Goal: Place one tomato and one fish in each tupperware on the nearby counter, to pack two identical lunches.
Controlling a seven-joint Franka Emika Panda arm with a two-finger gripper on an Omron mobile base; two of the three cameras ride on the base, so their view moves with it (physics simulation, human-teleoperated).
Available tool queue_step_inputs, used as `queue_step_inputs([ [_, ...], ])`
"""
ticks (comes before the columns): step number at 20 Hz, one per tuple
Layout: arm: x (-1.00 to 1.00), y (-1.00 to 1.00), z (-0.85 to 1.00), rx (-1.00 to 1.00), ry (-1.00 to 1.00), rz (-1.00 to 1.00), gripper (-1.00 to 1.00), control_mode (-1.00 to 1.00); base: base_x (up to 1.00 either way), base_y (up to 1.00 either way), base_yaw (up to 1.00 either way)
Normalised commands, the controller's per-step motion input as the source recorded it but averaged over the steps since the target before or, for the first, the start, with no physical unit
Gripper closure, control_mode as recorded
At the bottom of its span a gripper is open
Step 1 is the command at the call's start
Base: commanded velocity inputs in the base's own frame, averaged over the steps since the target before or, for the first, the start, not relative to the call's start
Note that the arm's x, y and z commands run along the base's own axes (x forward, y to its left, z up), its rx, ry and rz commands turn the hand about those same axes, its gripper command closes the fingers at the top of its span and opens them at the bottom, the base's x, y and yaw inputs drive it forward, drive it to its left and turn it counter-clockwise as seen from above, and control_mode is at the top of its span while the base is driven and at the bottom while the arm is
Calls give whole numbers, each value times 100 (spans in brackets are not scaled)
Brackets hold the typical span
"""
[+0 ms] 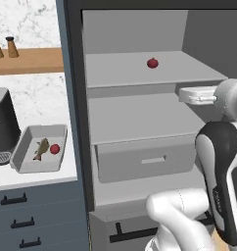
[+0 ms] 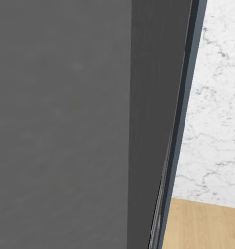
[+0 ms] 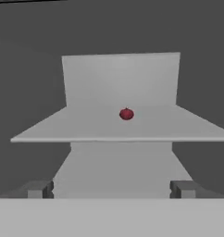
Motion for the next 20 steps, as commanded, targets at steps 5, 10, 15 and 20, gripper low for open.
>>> queue_step_inputs([
  [5, 77, 2, 76, -5, 12, 8, -100, -100, 0, 0, 0],
  [10, 48, 3, 12, -6, 35, 1, -100, -100, 0, 0, 0],
  [15, 52, 0, -52, -2, 0, 0, -100, -100, 0, 0, 0],
  [20, 89, -4, -35, 1, 0, -5, -100, -100, 0, 0, 0],
])
